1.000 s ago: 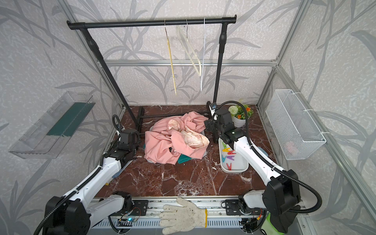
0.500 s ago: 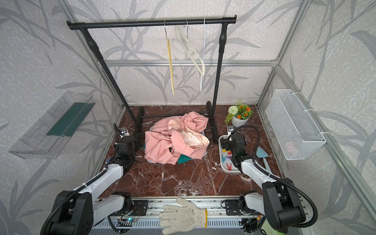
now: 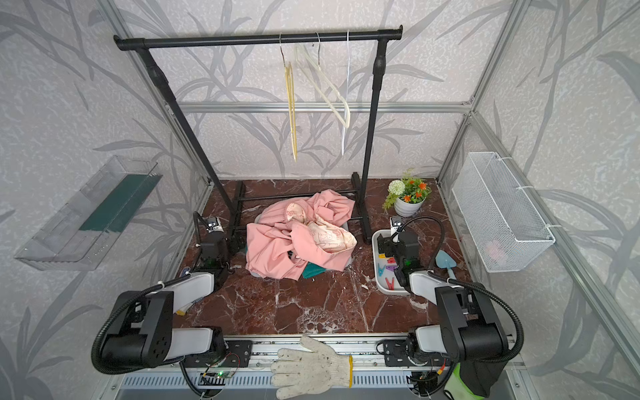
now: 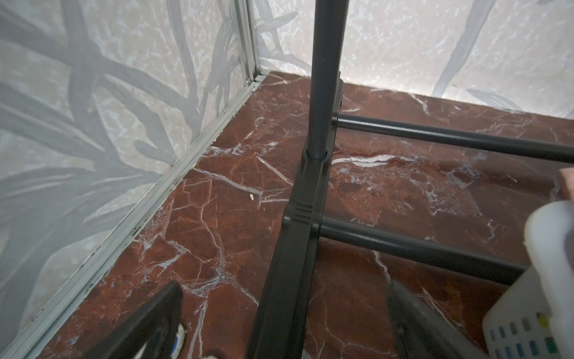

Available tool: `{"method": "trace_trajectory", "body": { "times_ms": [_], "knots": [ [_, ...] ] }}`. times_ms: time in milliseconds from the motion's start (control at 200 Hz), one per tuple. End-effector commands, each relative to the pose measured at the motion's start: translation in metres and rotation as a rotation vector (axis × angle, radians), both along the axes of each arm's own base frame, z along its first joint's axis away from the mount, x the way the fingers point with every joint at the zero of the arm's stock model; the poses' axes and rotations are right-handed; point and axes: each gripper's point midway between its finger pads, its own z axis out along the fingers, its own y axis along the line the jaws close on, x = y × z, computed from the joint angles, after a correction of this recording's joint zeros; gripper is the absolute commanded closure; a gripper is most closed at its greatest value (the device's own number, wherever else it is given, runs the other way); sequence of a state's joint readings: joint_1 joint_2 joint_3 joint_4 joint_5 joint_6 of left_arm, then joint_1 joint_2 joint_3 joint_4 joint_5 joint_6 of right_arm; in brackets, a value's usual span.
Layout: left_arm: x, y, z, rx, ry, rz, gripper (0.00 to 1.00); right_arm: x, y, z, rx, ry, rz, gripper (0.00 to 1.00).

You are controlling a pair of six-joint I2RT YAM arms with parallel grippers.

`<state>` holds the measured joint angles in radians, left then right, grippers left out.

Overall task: Remove the clothespins securing jackets to the hanger
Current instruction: Adjust the jacket in the basket, then reset both arms

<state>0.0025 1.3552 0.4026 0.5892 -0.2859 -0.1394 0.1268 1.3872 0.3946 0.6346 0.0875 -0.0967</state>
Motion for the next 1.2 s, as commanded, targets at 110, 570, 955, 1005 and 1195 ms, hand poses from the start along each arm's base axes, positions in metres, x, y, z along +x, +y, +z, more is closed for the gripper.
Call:
{"method": "trace_trajectory", "body": {
  "times_ms": [110,570,955,1005,1195],
  "knots": [
    [0.014,0.0,0.004,0.02,-0.061,-0.03,0.01,0.014,0.01,-0.002,0.02,-0.063,0.045,0.04],
    [0.026,-0.015,-0.014,0.017,-0.02,-0.129,0.01,0.019,0.01,-0.007,0.026,-0.032,0.054,0.01],
    [0.026,-0.016,-0.014,0.017,-0.018,-0.13,0.01,0.019,0.01,-0.007,0.026,-0.032,0.054,0.01],
    [0.025,-0.015,-0.014,0.017,-0.016,-0.13,0.01,0.019,0.01,-0.007,0.025,-0.033,0.053,0.01],
    [0.026,-0.016,-0.014,0.017,-0.018,-0.132,0.01,0.019,0.01,-0.007,0.025,-0.031,0.054,0.01]
  ]
}}
